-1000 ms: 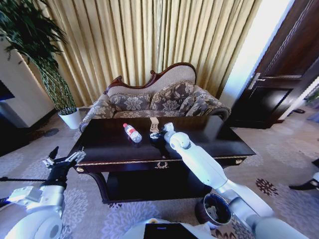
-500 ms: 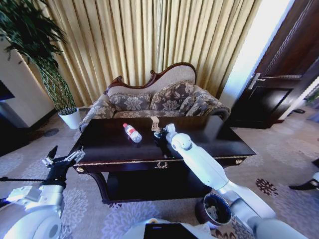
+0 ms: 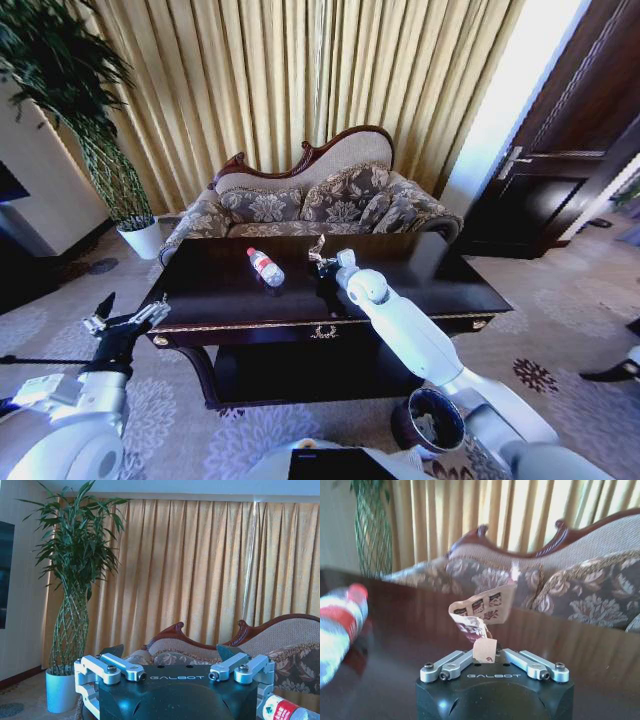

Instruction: Move to the front of the table and place the trash on the table into the trash bin.

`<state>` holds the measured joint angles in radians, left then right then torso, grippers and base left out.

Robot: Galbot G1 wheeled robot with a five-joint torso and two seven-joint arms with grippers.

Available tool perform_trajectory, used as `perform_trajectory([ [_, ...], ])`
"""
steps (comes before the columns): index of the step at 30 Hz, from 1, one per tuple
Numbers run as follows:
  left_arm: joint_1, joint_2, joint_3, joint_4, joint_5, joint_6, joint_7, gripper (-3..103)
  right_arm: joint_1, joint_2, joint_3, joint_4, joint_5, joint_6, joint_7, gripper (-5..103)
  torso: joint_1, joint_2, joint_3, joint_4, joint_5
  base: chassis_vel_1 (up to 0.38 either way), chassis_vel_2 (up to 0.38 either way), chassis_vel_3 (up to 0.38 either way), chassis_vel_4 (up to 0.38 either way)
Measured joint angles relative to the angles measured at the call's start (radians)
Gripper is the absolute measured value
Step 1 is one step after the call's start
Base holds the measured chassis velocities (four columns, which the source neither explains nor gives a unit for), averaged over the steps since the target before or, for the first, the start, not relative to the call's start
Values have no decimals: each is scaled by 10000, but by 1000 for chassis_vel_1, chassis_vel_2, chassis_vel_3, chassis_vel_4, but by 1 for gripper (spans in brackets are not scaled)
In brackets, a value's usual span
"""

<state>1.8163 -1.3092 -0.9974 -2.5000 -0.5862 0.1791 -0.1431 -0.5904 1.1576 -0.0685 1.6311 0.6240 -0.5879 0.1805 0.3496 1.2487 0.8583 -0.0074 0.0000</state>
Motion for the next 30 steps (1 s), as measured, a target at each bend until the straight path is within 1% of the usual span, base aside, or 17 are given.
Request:
perform_trajectory([
  [3,-5,8,4,0,2,-10,1,100,-287,-82,369,441,138,393,292,0,-1,0,0,0,0,0,0,0,0],
  [4,-5,8,4,0,2,-10,1,100,-287,-82,369,441,138,393,292,0,-1,0,0,0,0,0,0,0,0],
  [8,-12,20,6,0,3,-36,4,100,-902,-264,1156,1095,269,842,615,0,0,1,0,-2,1,0,0,0,0],
  [9,-12,20,6,0,3,-36,4,100,-902,-264,1156,1095,269,842,615,0,0,1,0,-2,1,0,0,0,0],
  [11,-11,35,5,0,3,-42,3,100,-1292,-386,1669,1476,343,1170,722,0,-1,1,0,0,1,0,0,0,0],
  [12,-11,35,5,0,3,-42,3,100,-1292,-386,1669,1476,343,1170,722,0,-1,1,0,0,1,0,0,0,0],
  [15,-31,134,37,0,-20,-42,-77,100,-1820,-568,2311,1982,443,1586,780,0,-1,1,0,1,1,0,0,0,0],
  [16,-54,251,42,0,-85,-33,-138,100,-2197,-698,2733,2390,469,1730,786,0,0,1,0,0,2,0,0,0,0],
  [17,-54,251,42,0,-85,-33,-138,100,-2197,-698,2733,2390,469,1730,786,0,0,1,0,0,2,0,0,0,0],
  [18,-79,343,42,0,-147,-10,-186,100,-2536,-807,3077,2742,481,1797,784,0,0,1,0,-1,1,0,0,0,0],
  [20,-144,493,41,0,-238,54,-321,100,-3244,-999,3727,3366,476,2009,572,0,0,1,-1,-2,1,0,0,0,0],
  [21,-144,493,41,0,-238,54,-321,100,-3244,-999,3727,3366,476,2009,572,0,0,1,-1,-2,1,0,0,0,0],
  [23,-168,553,46,0,-265,88,-393,100,-4002,-1188,4184,3870,265,2342,362,0,-1,1,-1,-3,1,0,0,0,0],
  [25,-156,570,47,0,-296,104,-410,100,-4741,-1303,4550,4309,3,2480,291,0,0,1,-1,-1,0,0,0,0,0],
  [27,-147,576,44,0,-319,115,-411,100,-5034,-1321,4668,4460,-131,2508,287,0,0,1,-2,0,0,0,0,0,0],
  [30,-132,726,12,0,-513,190,-425,100,-6236,-1203,5128,4934,-832,2789,285,0,-1,2,-2,1,1,0,0,0,0],
])
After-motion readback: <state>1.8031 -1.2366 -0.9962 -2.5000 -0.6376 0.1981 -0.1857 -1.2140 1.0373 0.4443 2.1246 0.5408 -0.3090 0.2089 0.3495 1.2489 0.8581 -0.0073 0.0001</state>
